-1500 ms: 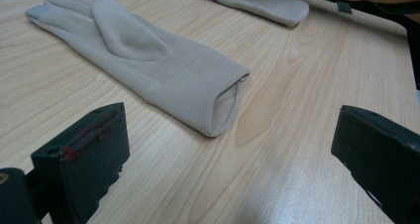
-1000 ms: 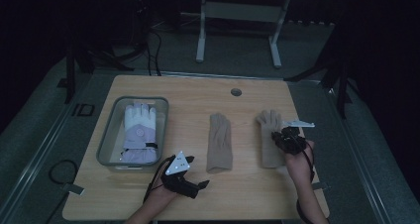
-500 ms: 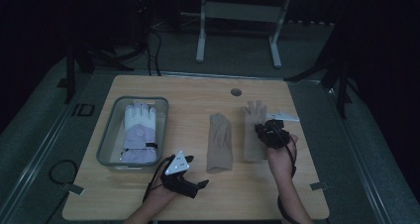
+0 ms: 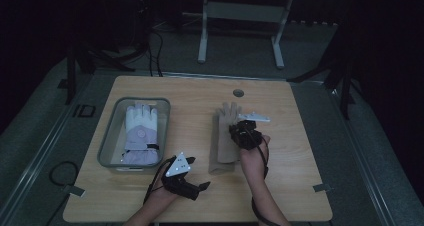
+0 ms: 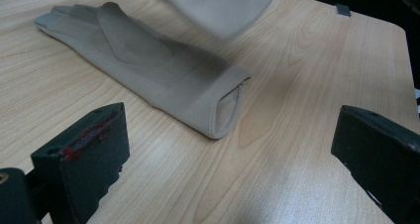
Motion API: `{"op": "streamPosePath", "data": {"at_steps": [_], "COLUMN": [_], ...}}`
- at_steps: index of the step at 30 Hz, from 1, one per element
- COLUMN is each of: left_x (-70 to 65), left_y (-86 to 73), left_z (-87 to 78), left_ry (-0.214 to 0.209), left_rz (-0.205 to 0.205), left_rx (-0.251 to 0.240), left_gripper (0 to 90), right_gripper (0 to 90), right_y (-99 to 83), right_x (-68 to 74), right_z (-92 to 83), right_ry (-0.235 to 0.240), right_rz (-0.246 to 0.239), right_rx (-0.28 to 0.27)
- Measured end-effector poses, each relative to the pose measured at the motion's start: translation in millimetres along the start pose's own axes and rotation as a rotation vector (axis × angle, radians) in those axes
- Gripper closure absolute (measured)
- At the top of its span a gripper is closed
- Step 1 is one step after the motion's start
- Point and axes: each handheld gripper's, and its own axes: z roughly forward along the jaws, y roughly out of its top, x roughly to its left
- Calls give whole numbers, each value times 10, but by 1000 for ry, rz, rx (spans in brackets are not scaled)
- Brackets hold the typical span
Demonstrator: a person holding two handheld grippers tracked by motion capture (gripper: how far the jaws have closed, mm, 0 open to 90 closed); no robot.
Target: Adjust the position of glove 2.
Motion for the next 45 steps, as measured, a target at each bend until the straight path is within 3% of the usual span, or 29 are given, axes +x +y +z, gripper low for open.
{"op": "streamPosePath", "data": {"at_steps": [5,11,16,23,29,31,33,35,36,38,41,45], "left_x": [-1,0,7,-3,20,22,23,21,21,19,25,23], "left_y": [-1,-2,-8,-4,-4,-1,6,9,9,7,1,0], "left_z": [0,1,11,13,2,0,-3,-1,-1,14,30,40], "left_ry": [-2,-3,-1,-5,-1,3,3,9,9,2,-8,-13], "left_rz": [2,-2,-6,-4,-13,-10,-6,-1,-1,-1,-8,-15], "left_rx": [1,-1,3,1,-8,-9,-11,-10,-10,-4,6,5], "left_gripper": [15,15,15,15,15,15,15,16,16,16,16,16], "right_gripper": [841,840,839,787,538,499,356,217,217,139,139,142], "right_y": [-86,-205,-294,-409,-364,-354,-299,-272,-272,-260,-279,-323], "right_x": [117,165,139,119,75,67,15,-26,-26,-109,-185,-260], "right_z": [106,246,360,501,400,376,280,254,254,217,167,118], "right_ry": [17,12,-15,-8,26,22,48,94,94,169,219,235], "right_rz": [35,41,38,27,-1,-11,-21,-48,-48,-44,-57,-98], "right_rx": [5,30,61,111,69,57,47,86,86,116,118,158]}}
